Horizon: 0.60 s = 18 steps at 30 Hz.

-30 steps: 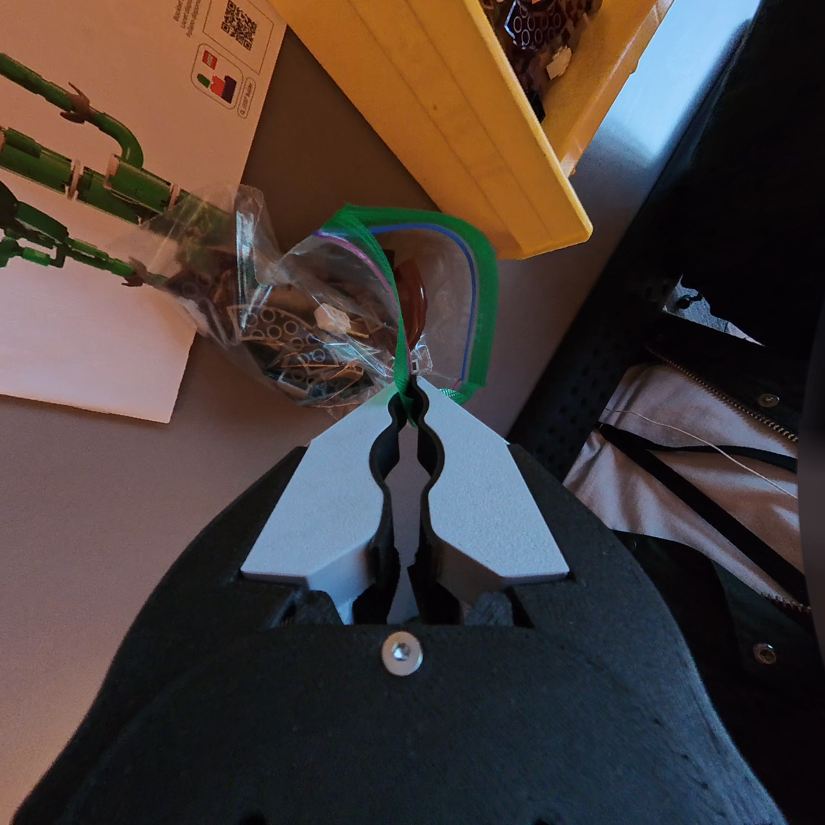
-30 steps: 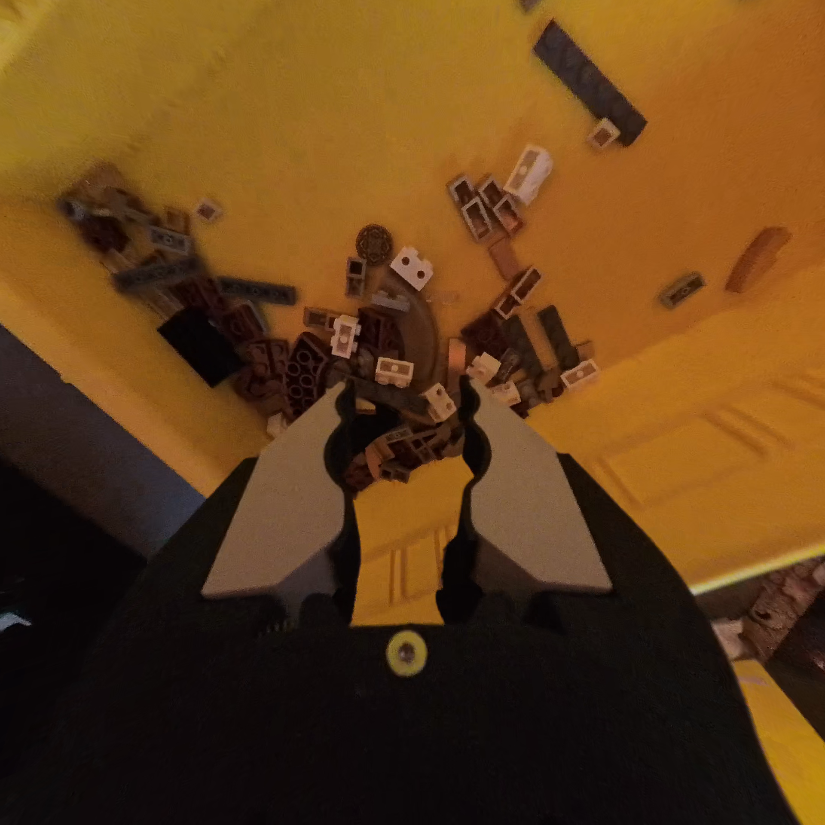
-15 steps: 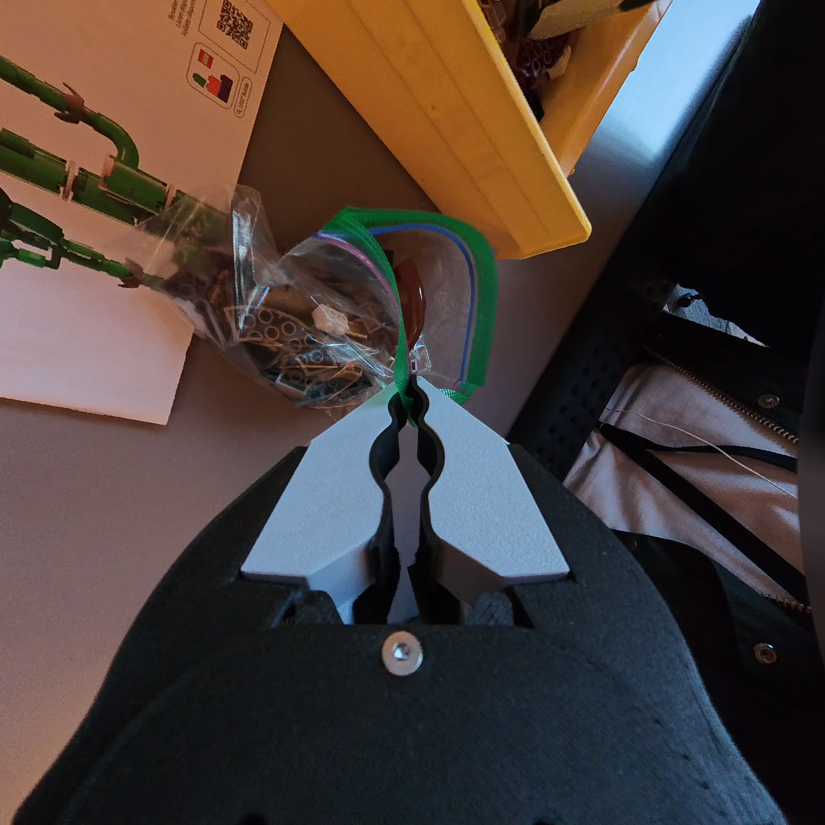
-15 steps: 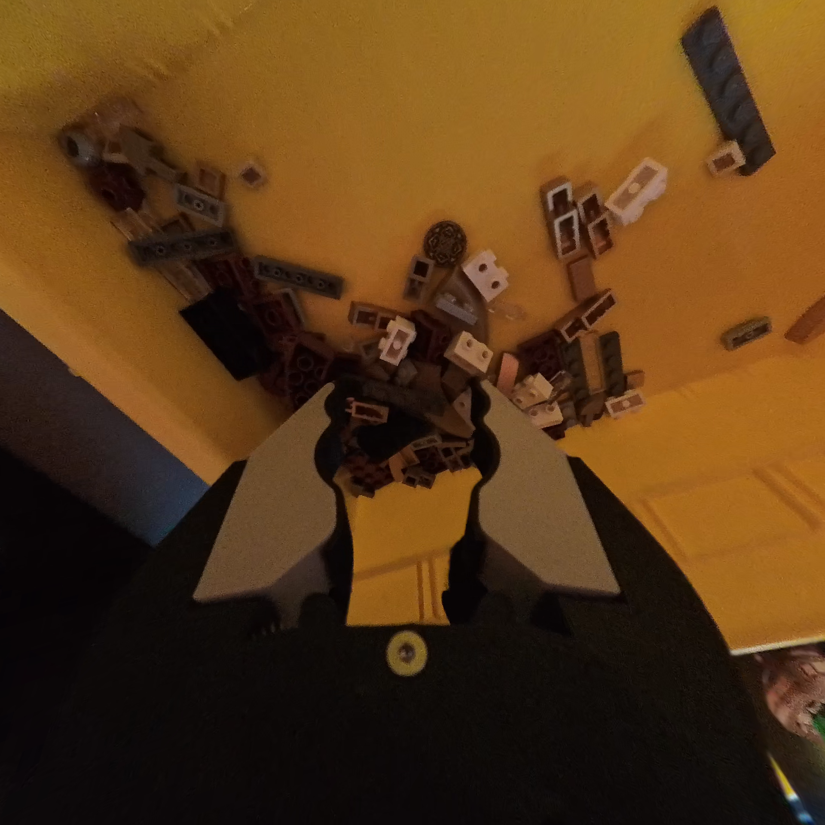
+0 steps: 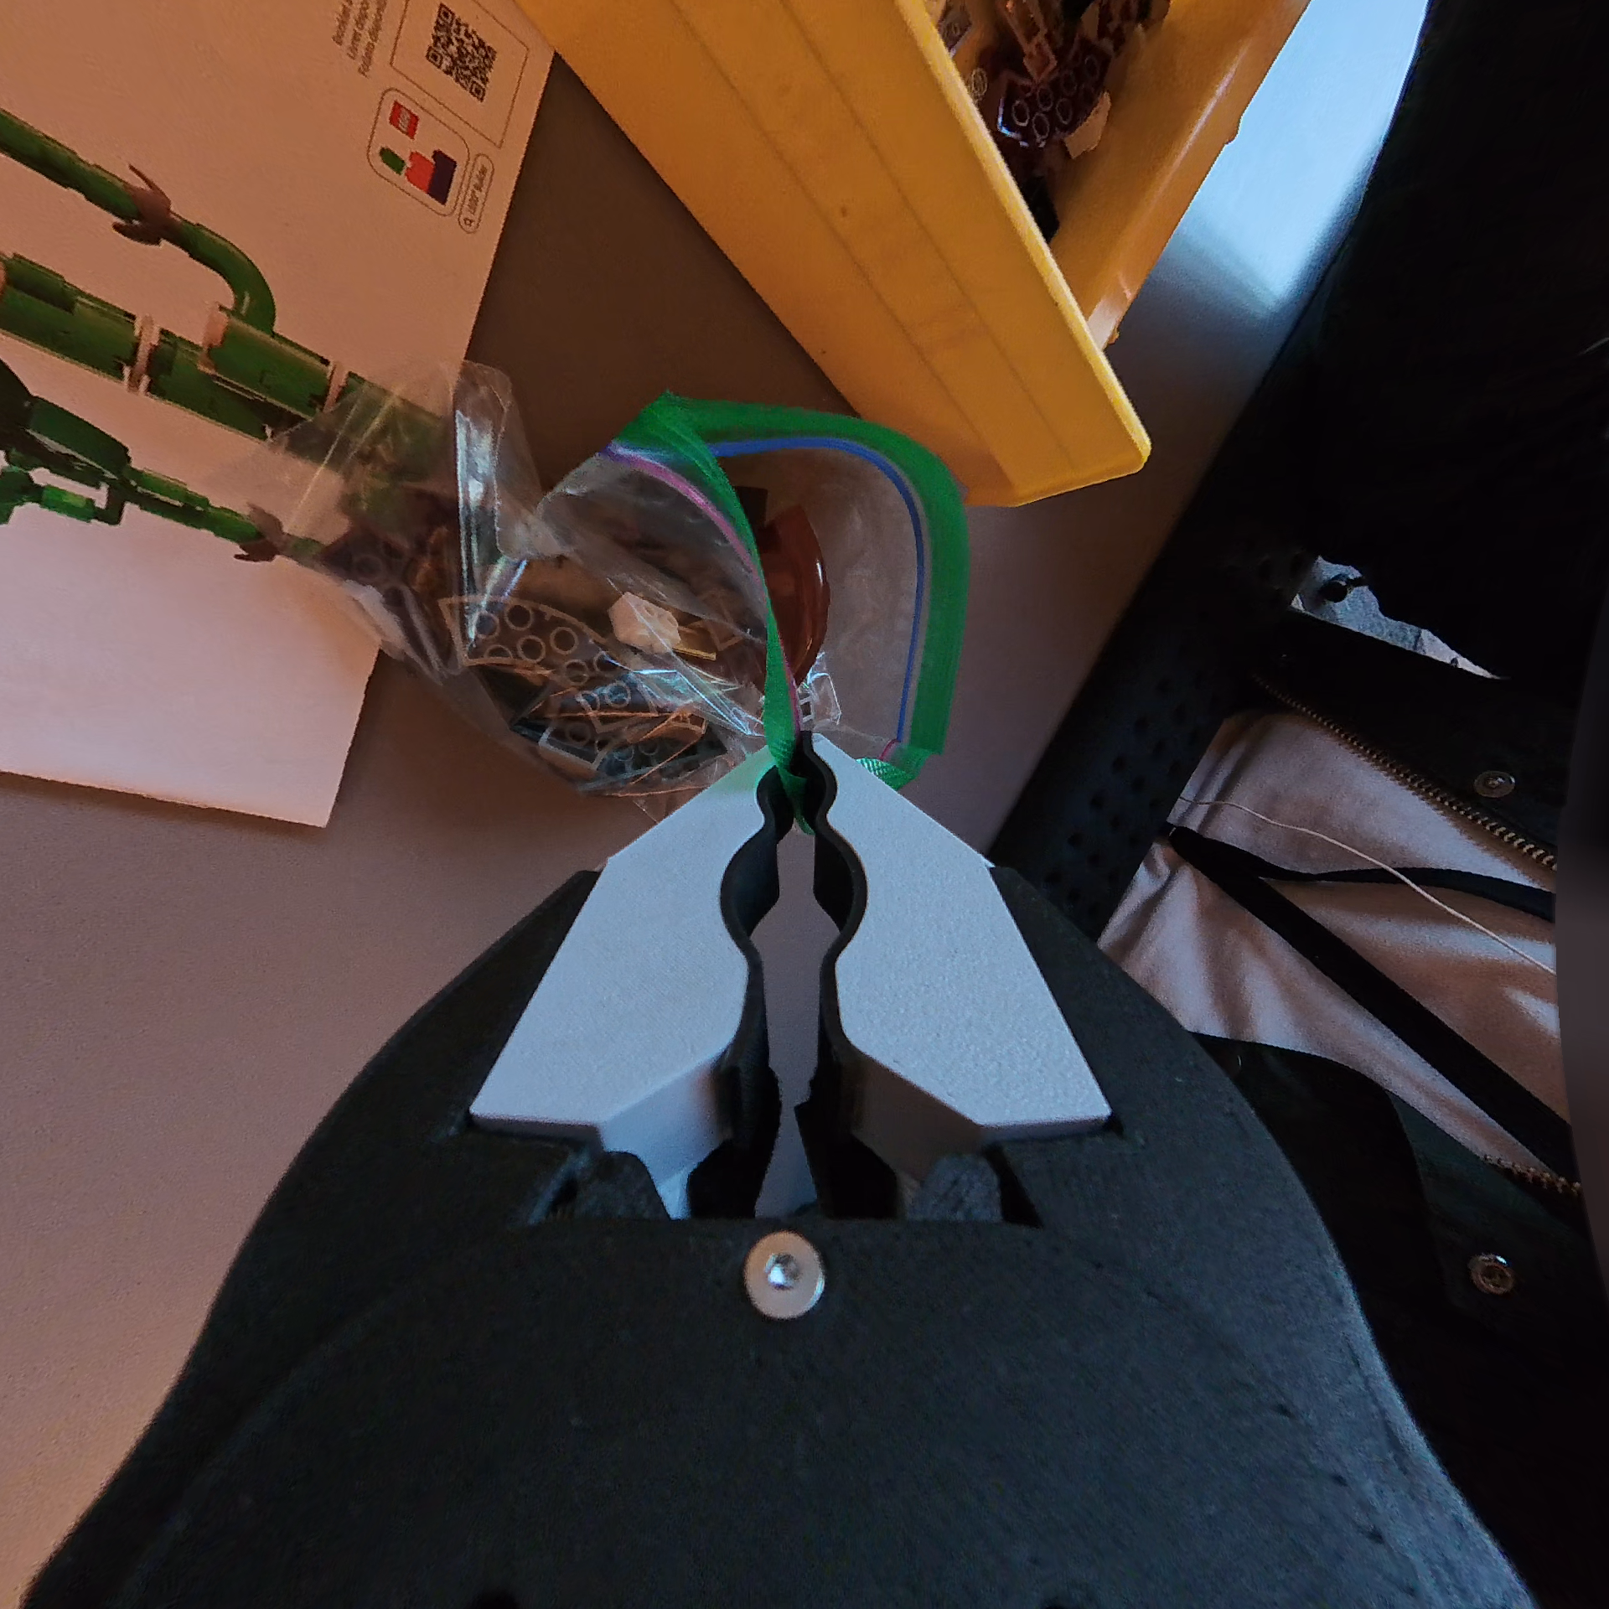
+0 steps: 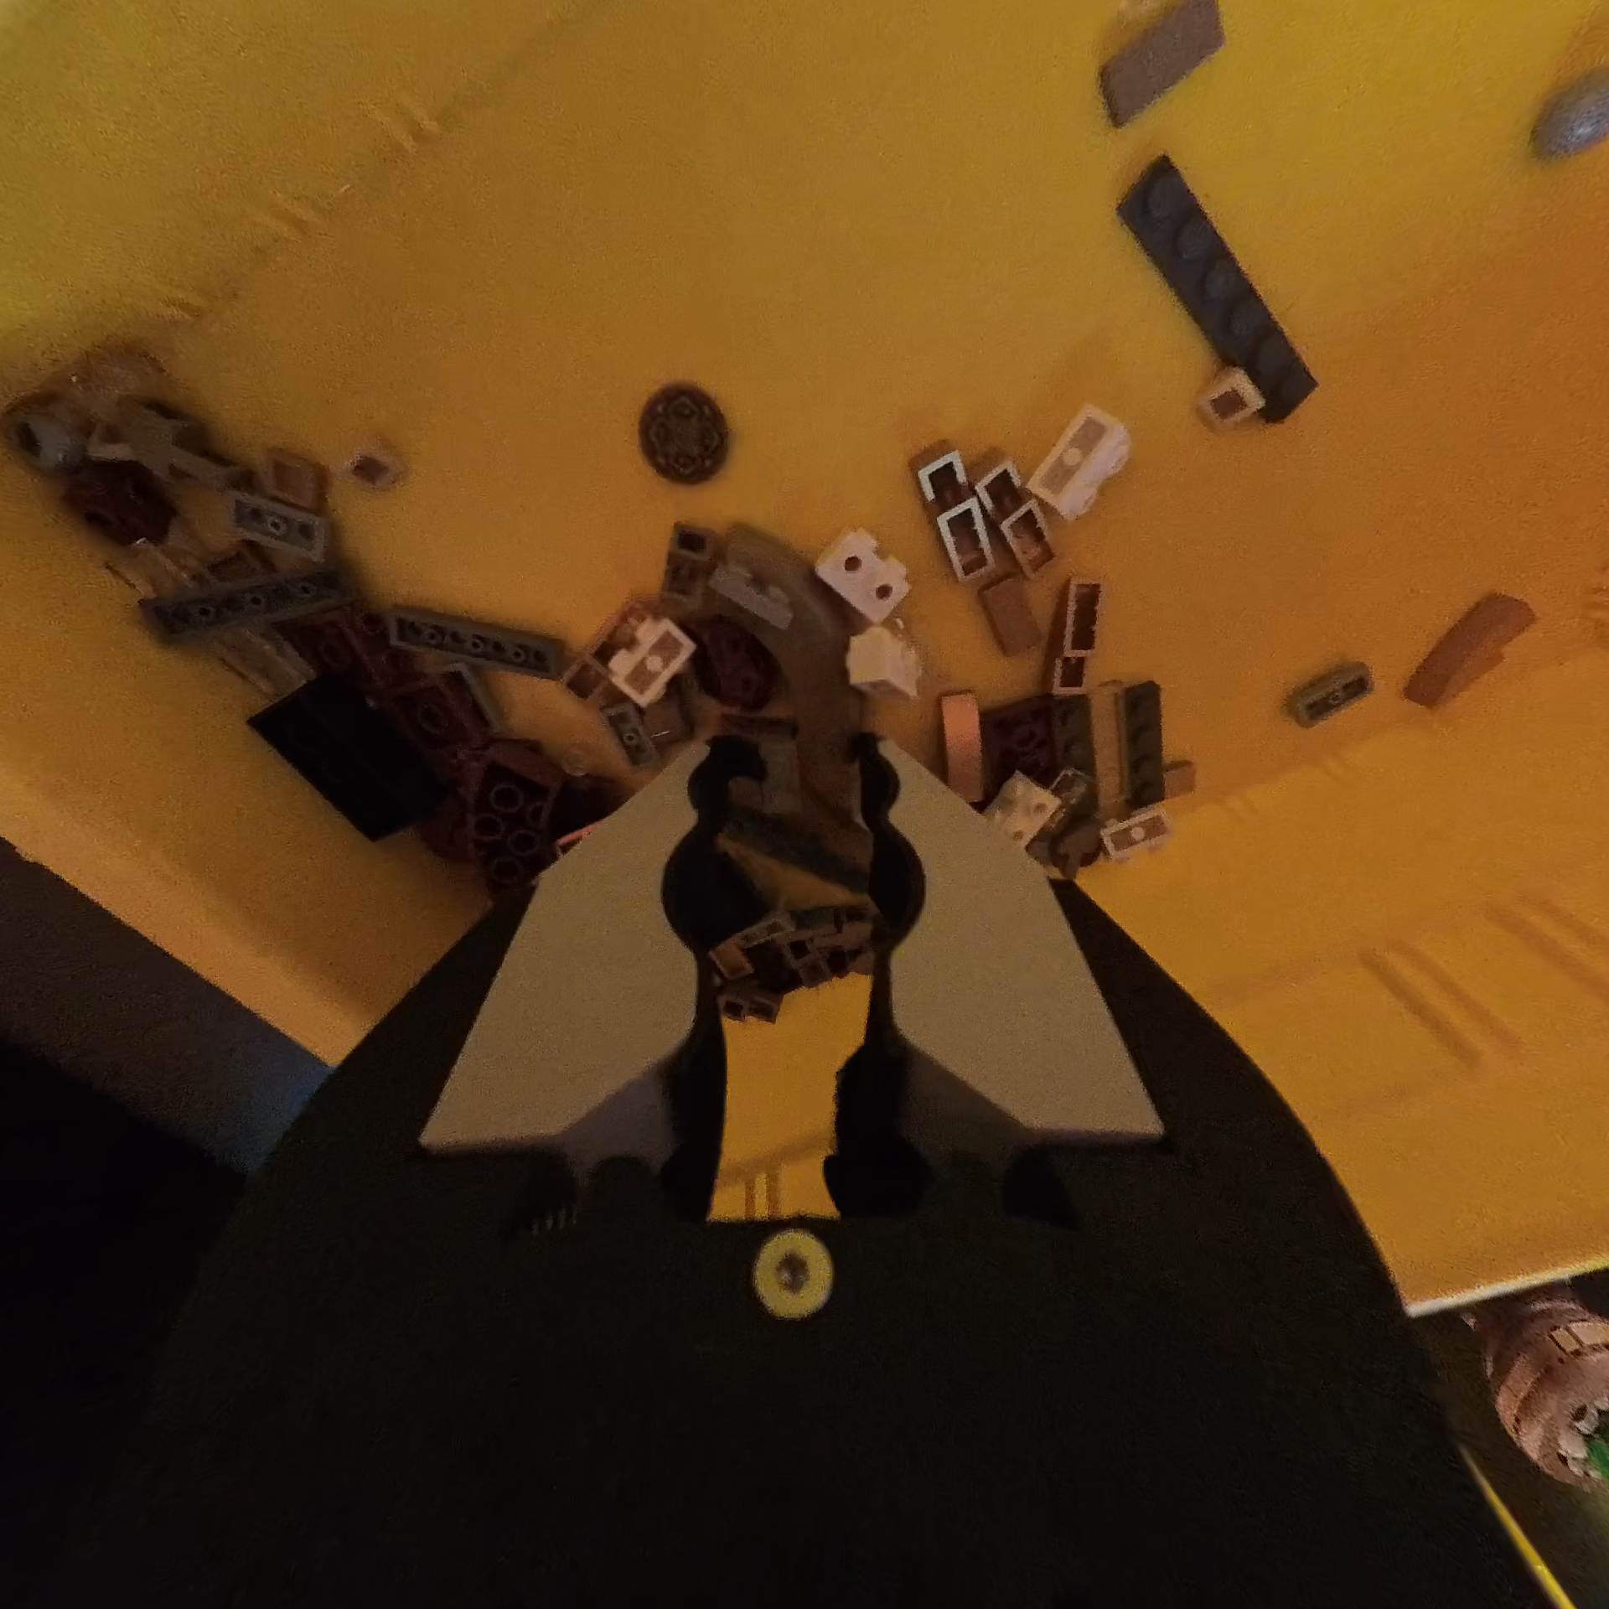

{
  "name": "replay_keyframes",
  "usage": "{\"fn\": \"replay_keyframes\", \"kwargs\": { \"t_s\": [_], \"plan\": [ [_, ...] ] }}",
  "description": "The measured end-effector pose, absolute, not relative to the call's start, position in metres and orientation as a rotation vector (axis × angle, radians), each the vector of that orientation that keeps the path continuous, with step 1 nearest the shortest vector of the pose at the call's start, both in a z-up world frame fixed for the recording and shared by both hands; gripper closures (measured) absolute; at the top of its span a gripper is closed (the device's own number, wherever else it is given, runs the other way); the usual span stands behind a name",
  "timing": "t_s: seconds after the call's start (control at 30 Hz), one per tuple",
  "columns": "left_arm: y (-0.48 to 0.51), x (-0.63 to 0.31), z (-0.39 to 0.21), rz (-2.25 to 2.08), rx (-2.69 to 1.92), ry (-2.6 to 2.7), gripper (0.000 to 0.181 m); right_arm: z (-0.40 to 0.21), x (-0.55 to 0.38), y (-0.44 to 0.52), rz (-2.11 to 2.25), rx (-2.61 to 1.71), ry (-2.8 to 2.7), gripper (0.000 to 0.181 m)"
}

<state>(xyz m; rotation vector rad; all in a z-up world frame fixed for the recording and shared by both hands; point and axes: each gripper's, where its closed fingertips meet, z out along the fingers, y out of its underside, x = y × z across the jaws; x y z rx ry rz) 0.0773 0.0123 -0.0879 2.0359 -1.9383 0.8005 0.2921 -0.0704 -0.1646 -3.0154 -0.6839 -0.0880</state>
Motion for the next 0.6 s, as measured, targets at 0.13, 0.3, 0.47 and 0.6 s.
{"fn": "replay_keyframes", "kwargs": {
  "t_s": [0.13,0.3,0.47,0.6],
  "plan": [
    [0.013,0.077,-0.088,0.803,2.038,-1.935,0.181,-0.159,0.294,-0.071,-0.081,-3.001,-0.667,0.169],
    [0.013,0.077,-0.087,0.802,2.036,-1.937,0.181,-0.146,0.3,-0.067,-0.111,-2.939,-0.645,0.181],
    [0.013,0.077,-0.087,0.803,2.038,-1.935,0.181,-0.133,0.302,-0.039,-0.158,-2.816,-0.549,0.174],
    [0.013,0.077,-0.088,0.8,2.037,-1.933,0.181,-0.127,0.278,0.008,0.037,-2.679,-0.215,0.154]
  ]
}}
